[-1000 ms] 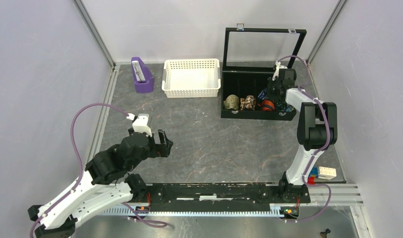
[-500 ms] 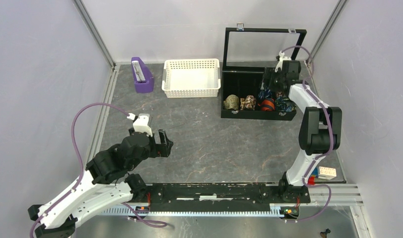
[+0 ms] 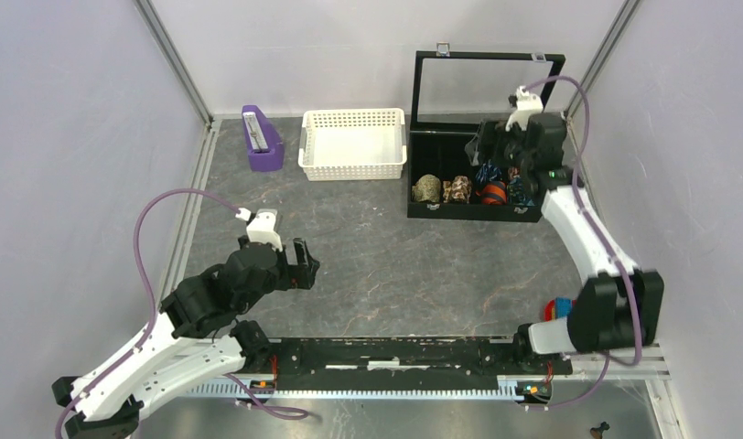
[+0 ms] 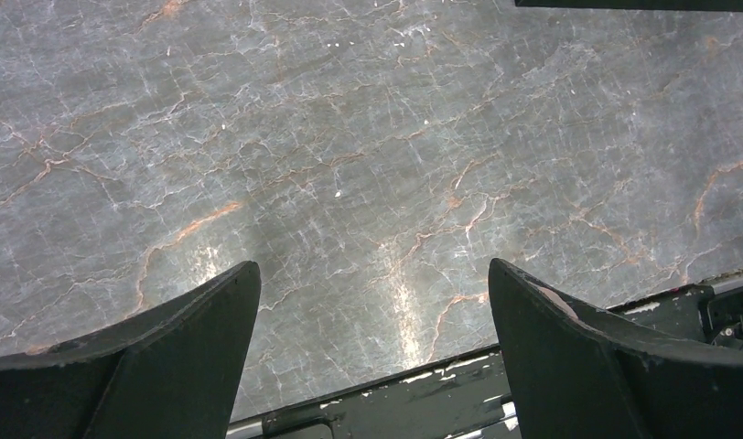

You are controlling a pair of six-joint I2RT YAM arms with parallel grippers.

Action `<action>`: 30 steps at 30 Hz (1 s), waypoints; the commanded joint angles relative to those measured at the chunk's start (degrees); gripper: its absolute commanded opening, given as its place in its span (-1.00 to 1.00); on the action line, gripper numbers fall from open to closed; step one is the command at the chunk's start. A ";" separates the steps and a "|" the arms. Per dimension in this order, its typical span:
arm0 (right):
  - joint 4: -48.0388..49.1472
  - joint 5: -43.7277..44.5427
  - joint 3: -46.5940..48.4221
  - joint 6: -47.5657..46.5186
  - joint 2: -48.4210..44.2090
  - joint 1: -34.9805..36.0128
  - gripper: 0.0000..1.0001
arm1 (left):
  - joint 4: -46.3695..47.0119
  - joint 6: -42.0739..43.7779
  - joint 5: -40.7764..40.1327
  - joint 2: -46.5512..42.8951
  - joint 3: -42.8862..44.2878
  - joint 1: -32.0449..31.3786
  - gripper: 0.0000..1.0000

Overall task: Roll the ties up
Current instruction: Reset both arms

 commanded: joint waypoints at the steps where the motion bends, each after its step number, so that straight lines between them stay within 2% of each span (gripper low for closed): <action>1: 9.21 -1.73 -11.22 1.35 -12.70 1.51 0.96 | 0.39 -0.57 -1.31 0.87 1.09 0.29 1.00; 9: 24.04 -2.45 -37.87 8.77 -35.58 3.00 0.96 | 0.41 -1.22 -1.32 1.34 1.09 0.22 1.00; 16: 31.60 -9.26 -53.46 13.83 -46.62 3.06 0.96 | 0.23 -1.44 -1.49 2.70 2.60 0.20 1.00; 23: 34.77 -11.02 -62.55 15.66 -52.13 3.09 0.96 | -2.35 -1.58 -5.86 4.39 1.29 0.21 1.00; 30: 35.05 -10.54 -65.57 15.18 -51.61 3.03 0.96 | -1.67 -1.35 -5.57 5.18 0.26 0.22 1.00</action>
